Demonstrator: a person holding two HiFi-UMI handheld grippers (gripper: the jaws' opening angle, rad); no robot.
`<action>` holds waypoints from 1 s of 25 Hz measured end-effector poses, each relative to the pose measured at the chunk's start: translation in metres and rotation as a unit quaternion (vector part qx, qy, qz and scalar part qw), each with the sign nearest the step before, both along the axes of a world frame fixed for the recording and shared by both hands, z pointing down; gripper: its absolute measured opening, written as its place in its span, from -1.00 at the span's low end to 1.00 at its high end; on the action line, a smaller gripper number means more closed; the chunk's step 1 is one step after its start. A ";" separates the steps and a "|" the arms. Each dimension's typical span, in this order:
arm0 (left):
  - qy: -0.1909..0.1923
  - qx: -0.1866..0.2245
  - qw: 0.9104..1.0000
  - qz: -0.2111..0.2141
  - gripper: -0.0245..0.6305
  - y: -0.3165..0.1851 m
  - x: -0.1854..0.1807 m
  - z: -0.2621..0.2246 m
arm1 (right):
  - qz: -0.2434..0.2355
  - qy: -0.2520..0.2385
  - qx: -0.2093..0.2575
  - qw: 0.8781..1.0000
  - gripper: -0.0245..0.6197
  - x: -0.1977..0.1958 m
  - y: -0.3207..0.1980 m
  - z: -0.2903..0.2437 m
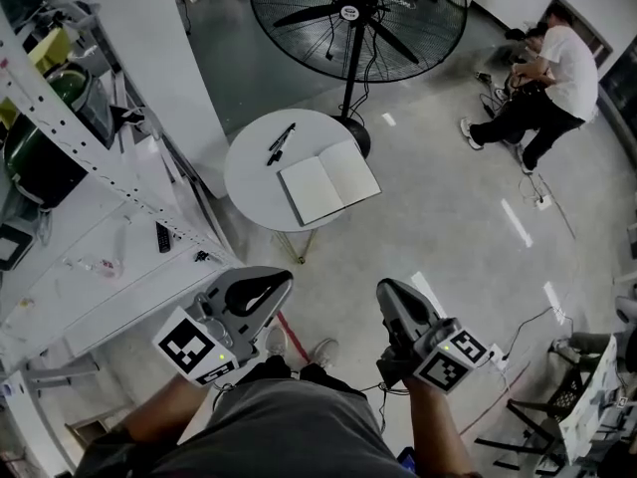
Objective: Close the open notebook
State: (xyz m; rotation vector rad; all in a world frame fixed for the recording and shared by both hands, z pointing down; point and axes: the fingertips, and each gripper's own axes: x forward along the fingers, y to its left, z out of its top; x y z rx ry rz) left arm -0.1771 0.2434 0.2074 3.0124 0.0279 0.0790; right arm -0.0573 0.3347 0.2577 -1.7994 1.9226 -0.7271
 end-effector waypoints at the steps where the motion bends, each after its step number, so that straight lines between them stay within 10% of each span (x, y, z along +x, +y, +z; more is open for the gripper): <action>1: -0.001 0.001 1.000 -0.002 -0.88 0.002 0.003 0.000 | -0.003 0.001 -0.001 1.000 -0.87 0.002 0.001 0.001; 25: -0.001 0.013 1.000 -0.024 -0.88 0.050 0.059 0.000 | -0.010 -0.013 -0.007 1.000 -0.87 0.067 0.053 0.028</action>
